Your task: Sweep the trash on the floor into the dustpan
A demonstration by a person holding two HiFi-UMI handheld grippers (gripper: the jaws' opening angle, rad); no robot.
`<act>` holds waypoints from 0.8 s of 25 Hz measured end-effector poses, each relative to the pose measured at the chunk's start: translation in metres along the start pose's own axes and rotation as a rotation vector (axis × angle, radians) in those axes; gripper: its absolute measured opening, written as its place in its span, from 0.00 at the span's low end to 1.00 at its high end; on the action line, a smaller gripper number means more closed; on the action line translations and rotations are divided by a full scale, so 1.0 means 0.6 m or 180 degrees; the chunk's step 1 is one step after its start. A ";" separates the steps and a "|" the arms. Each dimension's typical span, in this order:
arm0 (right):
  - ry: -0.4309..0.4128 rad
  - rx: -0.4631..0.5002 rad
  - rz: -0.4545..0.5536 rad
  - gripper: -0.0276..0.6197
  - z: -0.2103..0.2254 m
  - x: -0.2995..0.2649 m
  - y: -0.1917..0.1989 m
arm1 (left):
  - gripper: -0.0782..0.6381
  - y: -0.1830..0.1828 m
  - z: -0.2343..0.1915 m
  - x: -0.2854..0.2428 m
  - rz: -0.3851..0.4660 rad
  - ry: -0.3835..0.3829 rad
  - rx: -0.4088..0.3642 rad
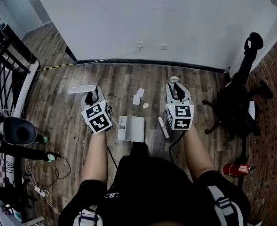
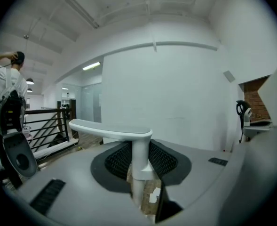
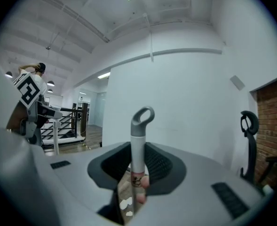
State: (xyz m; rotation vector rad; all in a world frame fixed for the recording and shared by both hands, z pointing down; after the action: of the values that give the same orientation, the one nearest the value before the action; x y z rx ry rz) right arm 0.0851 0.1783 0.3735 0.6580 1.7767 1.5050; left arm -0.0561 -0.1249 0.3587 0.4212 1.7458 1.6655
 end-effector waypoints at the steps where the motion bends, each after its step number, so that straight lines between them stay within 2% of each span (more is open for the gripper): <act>1: 0.0037 0.0008 -0.0029 0.20 0.010 -0.016 0.002 | 0.26 0.005 0.005 -0.019 -0.0035 0.0050 -0.0009; 5: 0.0195 -0.0053 -0.0163 0.19 0.056 -0.076 0.003 | 0.26 0.015 0.023 -0.091 -0.0139 0.0224 -0.0077; 10: 0.0370 -0.0069 -0.0195 0.19 0.112 -0.162 -0.017 | 0.26 0.033 0.038 -0.186 -0.0238 0.0201 -0.0007; 16: 0.0281 0.0081 -0.0219 0.20 0.133 -0.274 -0.037 | 0.26 0.086 0.022 -0.273 -0.0591 -0.0024 0.0115; 20: 0.0043 0.0276 -0.0308 0.21 0.144 -0.365 -0.036 | 0.26 0.123 -0.005 -0.314 -0.0792 -0.0356 0.0316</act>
State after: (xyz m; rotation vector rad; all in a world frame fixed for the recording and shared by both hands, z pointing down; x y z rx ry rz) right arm 0.2899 0.0613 0.3874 0.5968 1.8654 1.3773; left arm 0.0608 -0.2403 0.4769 0.3210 1.7258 1.3601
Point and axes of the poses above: the fingertips, and each gripper's own axes: x backward along the fingers, z to its right, y out of its underside, the point moved 6 cm from there along x, backward along the fingers, and after that the axes turned 12 degrees about -y, right-handed, at the moved point
